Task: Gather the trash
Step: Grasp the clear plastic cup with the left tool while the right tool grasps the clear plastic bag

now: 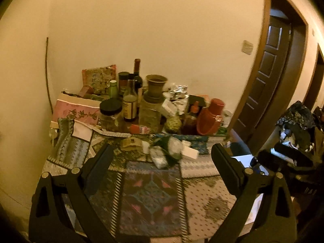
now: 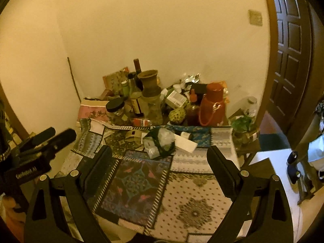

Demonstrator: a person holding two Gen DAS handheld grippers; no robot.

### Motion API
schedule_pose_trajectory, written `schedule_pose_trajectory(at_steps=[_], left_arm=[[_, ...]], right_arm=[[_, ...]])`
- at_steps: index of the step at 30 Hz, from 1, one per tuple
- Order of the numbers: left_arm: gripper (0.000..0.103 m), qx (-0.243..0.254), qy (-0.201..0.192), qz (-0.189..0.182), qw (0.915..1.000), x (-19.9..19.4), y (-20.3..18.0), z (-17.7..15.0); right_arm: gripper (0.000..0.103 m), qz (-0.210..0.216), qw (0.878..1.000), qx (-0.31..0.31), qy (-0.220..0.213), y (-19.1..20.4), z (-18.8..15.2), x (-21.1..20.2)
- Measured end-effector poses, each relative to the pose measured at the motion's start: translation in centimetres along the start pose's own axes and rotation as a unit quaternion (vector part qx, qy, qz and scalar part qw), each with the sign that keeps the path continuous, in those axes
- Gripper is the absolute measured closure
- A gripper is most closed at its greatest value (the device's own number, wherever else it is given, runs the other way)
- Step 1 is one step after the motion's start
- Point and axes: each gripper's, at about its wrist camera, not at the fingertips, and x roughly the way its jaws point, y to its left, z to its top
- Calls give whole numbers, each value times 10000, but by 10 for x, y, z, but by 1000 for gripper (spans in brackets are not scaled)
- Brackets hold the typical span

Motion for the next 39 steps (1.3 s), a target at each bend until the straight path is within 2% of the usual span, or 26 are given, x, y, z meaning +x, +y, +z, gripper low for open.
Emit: schedule_pose_trajectory(at_steps=[4, 8, 14, 17, 24, 29, 30, 32, 35, 39], left_arm=[[6, 2, 113, 81, 9999, 37, 36, 16], [6, -43, 470, 139, 9988, 84, 69, 21], [6, -445, 1095, 103, 9929, 152, 110, 6], [6, -564, 1362, 99, 9890, 180, 122, -6], [6, -567, 1838, 72, 9813, 228, 131, -27], [7, -521, 2005, -125, 9782, 254, 126, -35], [8, -537, 2021, -176, 9777, 258, 124, -36], [19, -607, 2146, -322, 9743, 274, 121, -39], [27, -754, 2270, -499, 9697, 293, 117, -42], [39, -1020, 2454, -706, 9615, 320, 113, -48]], right_arm=[[9, -47, 9996, 118, 261, 5, 12, 58], [10, -88, 9970, 352, 679, 1, 17, 121], [10, -233, 9899, 148, 1388, 3, 14, 222], [10, -377, 9868, 93, 1573, 0, 11, 263], [11, -376, 9771, 303, 2074, -19, 1, 329], [46, -130, 9735, 541, 2216, -24, -3, 336], [51, -42, 9731, 601, 2225, -25, -3, 335], [66, 157, 9720, 733, 2228, -26, -4, 331], [79, 195, 9737, 674, 2168, -23, -5, 319], [86, 303, 9758, 702, 2047, -23, -6, 294]])
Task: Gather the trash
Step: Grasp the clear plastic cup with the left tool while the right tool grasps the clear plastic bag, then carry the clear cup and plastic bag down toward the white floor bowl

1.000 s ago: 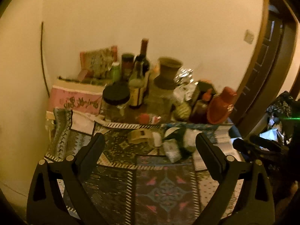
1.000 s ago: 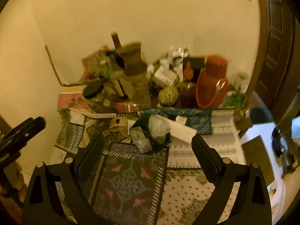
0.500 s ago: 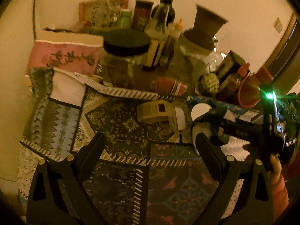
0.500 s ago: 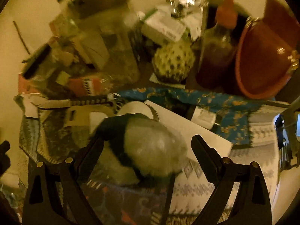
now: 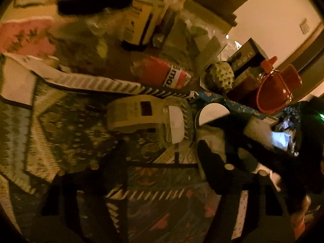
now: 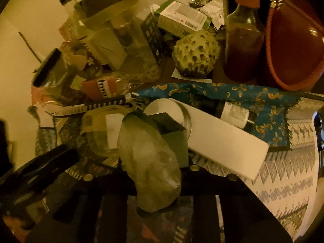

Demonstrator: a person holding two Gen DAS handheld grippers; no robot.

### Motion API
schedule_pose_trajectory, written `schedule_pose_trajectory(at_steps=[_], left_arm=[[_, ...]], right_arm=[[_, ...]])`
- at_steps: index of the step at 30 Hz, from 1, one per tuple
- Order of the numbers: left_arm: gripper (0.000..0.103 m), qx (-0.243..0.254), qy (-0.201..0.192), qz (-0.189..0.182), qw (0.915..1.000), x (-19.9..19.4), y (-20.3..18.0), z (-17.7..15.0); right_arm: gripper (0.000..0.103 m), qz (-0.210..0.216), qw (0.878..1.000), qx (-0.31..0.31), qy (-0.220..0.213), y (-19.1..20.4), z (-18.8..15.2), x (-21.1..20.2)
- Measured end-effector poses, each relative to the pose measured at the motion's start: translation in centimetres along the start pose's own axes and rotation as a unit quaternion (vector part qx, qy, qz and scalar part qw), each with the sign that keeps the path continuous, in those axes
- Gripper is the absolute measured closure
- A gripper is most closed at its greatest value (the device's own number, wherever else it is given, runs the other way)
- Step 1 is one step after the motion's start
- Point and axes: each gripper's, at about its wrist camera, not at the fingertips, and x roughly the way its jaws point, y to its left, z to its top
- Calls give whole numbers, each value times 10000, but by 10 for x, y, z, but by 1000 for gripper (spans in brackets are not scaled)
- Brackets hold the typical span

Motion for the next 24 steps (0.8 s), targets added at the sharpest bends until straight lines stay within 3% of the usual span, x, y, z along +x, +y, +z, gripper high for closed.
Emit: schedule_pose_trajectory(at_steps=[7, 9, 11, 18, 24], left_arm=[[63, -366, 332, -347, 9982, 37, 4, 4], [73, -405, 351, -395, 9978, 42, 2, 5], [90, -423, 384, -434, 9974, 44, 0, 4], [93, -76, 39, -259, 9996, 17, -24, -2], [93, 585, -574, 330, 9961, -37, -65, -16]], right_arm=[[87, -283, 9988, 73, -391, -7, -25, -42], [87, -359, 9983, 124, -438, -10, -30, -51], [87, -477, 9974, 193, -510, -16, -37, -62], [88, -641, 9946, 376, -727, -34, -53, -96], [88, -618, 9918, 349, -1066, -42, -69, -141]])
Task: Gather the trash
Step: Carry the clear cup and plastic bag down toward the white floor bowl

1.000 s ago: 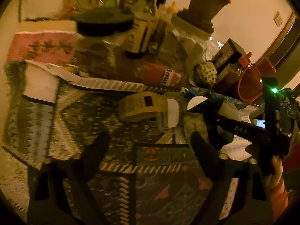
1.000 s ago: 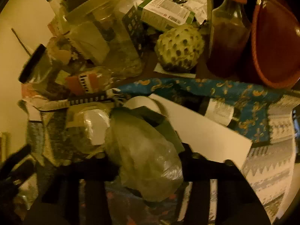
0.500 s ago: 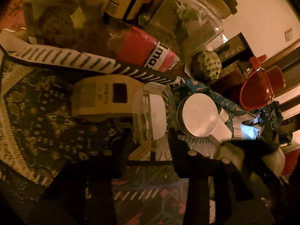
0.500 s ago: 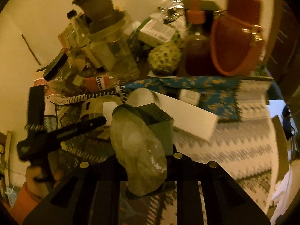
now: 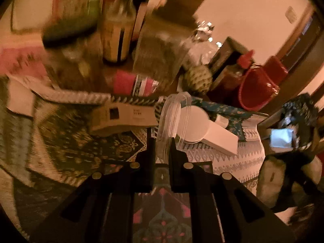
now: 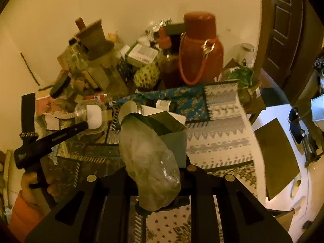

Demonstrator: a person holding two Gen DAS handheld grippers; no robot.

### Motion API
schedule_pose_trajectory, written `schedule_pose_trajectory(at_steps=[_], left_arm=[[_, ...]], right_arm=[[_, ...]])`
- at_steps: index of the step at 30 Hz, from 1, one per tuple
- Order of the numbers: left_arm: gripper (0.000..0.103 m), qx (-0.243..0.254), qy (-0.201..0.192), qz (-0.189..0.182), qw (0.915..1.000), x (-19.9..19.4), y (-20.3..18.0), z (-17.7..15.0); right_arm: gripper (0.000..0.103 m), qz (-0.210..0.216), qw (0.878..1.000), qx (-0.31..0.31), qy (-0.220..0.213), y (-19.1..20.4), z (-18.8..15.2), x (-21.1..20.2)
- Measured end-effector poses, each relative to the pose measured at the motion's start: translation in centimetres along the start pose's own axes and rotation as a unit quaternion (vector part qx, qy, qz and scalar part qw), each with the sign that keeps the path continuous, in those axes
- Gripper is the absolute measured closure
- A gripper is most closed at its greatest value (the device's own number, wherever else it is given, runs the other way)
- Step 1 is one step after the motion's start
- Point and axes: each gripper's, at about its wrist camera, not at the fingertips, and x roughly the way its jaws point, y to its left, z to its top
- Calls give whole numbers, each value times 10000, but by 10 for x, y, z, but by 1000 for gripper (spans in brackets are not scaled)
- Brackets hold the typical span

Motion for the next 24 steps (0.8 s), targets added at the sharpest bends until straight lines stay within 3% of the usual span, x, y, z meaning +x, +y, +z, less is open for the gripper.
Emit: schedule_pose_trajectory(at_steps=[7, 11, 16, 24], left_arm=[[93, 437, -798, 193, 9957, -93, -55, -21], [93, 293, -1295, 41, 9911, -153, -83, -42], [93, 240, -1932, 193, 9807, -228, -114, -79], [93, 368, -2435, 449, 9682, -305, -152, -144]], right_arm=[[88, 241, 9984, -155, -496, -11, -9, -68], [88, 352, 9950, -358, -862, -16, -19, -113], [88, 619, 9879, -602, -1292, -21, -31, -166], [88, 885, 9747, -1003, -1789, -19, -53, -231]])
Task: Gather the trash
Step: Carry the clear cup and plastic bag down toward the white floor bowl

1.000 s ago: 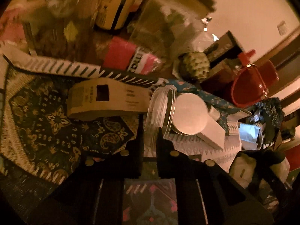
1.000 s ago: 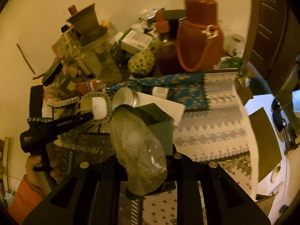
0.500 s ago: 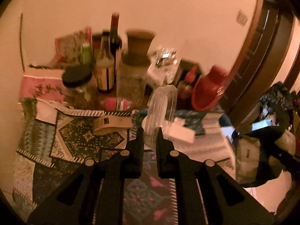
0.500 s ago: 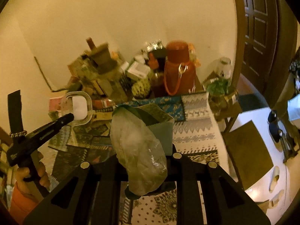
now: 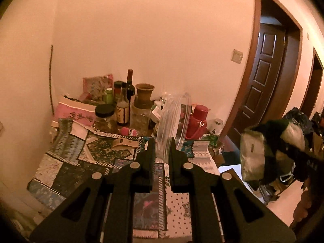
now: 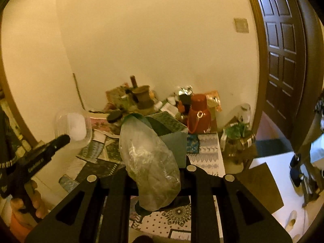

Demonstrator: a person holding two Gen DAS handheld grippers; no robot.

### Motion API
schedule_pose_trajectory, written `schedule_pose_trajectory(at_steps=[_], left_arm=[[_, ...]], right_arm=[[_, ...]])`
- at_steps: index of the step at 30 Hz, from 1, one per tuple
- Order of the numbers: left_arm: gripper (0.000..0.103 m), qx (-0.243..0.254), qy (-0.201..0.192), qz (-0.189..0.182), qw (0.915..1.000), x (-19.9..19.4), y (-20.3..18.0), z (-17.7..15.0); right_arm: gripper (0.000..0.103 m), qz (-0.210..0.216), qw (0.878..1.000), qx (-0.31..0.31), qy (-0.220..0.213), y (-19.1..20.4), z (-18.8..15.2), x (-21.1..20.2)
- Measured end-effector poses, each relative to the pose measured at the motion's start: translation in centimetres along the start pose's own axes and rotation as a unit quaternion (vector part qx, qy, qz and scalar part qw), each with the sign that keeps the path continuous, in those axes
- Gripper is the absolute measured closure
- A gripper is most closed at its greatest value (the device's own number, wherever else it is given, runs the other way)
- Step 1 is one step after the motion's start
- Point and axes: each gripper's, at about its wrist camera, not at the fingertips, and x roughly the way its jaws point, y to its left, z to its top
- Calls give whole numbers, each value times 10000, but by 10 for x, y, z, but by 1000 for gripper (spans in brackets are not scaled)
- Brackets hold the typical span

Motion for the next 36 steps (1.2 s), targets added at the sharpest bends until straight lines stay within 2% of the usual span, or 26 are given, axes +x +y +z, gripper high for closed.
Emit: schedule_pose_trajectory(at_steps=[7, 16, 29, 36], left_arm=[[93, -7, -167, -121, 9998, -50, -4, -15], [93, 122, -174, -413, 9989, -103, 19, -36], [93, 412, 21, -714, 9966, -220, 87, -113], [93, 530, 288, -918, 9939, -261, 103, -147]], right_arm=[[88, 45, 9991, -213, -364, 27, -11, -45], [88, -184, 9992, -103, -335, 63, -47, -77], [88, -606, 9975, 184, -303, 153, -130, -145], [88, -751, 9965, 370, -39, 178, -164, -170]])
